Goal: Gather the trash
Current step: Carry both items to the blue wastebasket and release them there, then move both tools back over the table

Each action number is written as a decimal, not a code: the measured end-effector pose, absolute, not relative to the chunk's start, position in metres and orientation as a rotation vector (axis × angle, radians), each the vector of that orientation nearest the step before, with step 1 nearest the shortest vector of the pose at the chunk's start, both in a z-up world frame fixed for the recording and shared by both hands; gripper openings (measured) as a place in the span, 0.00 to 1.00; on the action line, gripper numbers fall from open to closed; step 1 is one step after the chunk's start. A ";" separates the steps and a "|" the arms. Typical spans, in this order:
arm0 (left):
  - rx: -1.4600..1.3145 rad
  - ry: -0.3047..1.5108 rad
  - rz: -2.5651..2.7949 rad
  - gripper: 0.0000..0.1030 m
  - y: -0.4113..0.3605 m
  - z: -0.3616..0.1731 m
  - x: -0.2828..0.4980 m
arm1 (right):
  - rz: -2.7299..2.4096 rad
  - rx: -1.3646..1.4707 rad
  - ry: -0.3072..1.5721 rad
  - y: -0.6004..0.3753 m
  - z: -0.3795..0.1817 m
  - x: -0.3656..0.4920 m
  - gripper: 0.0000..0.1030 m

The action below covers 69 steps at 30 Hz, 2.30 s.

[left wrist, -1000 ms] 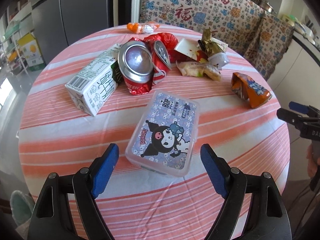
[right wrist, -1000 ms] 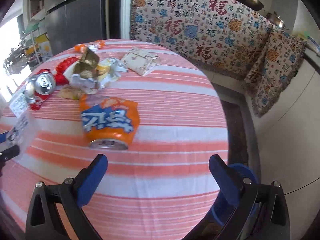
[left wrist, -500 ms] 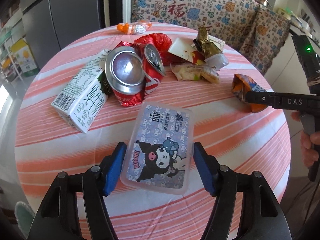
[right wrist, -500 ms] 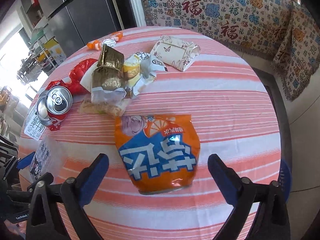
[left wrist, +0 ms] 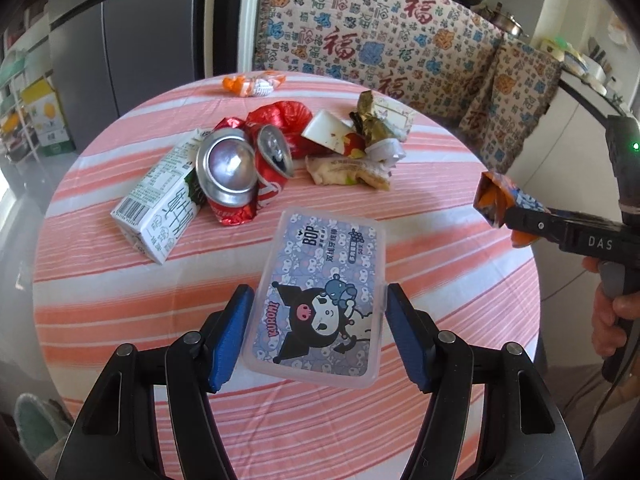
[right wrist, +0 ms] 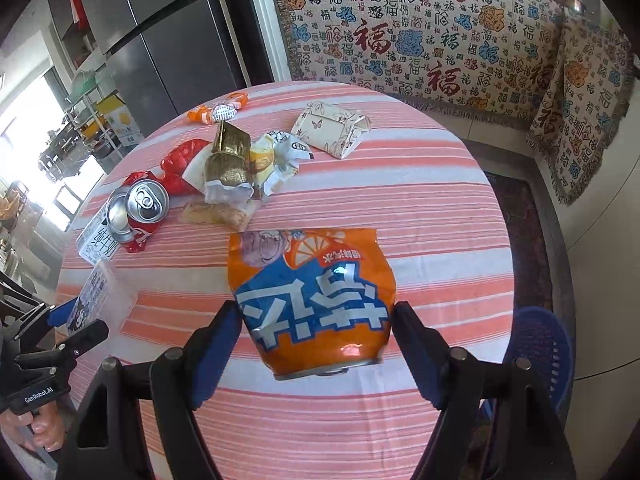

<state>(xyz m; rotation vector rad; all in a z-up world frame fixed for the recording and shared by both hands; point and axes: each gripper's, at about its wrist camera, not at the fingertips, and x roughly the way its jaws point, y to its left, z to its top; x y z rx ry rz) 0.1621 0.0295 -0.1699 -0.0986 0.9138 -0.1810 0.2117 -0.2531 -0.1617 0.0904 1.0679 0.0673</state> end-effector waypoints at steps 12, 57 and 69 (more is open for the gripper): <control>-0.033 0.881 -0.419 0.66 -0.113 -0.125 0.175 | -0.098 0.171 0.987 -0.383 -0.134 0.168 0.76; 0.018 0.965 -0.635 0.91 -0.420 -0.214 0.239 | -0.465 0.500 0.832 -0.661 -0.210 0.098 0.84; 0.058 0.963 -0.433 0.92 -0.252 -0.173 0.177 | -0.303 0.106 0.694 -0.541 -0.145 0.132 0.84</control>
